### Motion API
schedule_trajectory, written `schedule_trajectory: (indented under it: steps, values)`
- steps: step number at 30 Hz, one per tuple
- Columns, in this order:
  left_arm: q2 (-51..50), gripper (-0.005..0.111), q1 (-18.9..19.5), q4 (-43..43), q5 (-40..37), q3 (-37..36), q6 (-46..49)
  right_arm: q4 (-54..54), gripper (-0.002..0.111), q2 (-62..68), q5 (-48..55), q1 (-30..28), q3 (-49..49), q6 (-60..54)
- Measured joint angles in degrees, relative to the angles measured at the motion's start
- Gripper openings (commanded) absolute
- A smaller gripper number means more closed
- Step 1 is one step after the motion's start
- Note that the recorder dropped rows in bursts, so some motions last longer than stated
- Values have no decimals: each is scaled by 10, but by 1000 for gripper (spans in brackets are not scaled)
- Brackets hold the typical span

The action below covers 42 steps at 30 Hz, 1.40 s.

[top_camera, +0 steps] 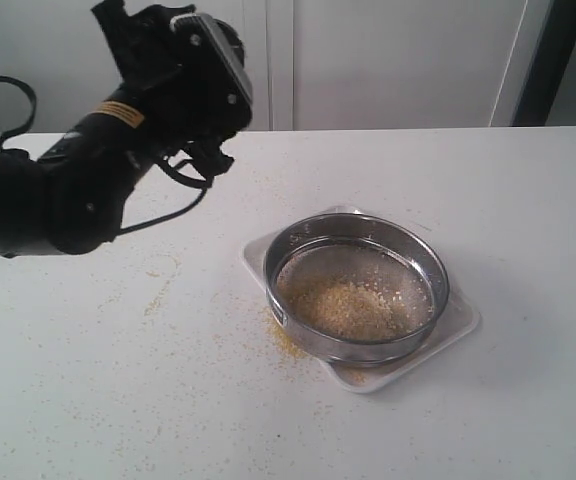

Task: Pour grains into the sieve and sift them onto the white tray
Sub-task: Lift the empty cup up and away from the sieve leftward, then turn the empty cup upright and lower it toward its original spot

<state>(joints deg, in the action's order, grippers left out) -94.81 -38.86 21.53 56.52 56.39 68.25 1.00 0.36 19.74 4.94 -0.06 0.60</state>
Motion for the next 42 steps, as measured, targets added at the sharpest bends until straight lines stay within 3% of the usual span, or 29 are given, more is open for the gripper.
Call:
schedule_trajectory:
  steps: [10, 23, 31, 42]
  values:
    - [47, 0, 99, 12, -50, -33, -149, 0, 0, 0, 0, 0, 0, 0]
    - [73, 0, 208, -89, -263, -44, -425, 0, 0, 0, 0, 0, 0, 0]
    - [73, 0, 214, -198, -369, -44, -580, 0, 0, 0, 0, 0, 0, 0]
    - [73, 0, 214, -211, -548, -44, -627, 0, 0, 0, 0, 0, 0, 0]
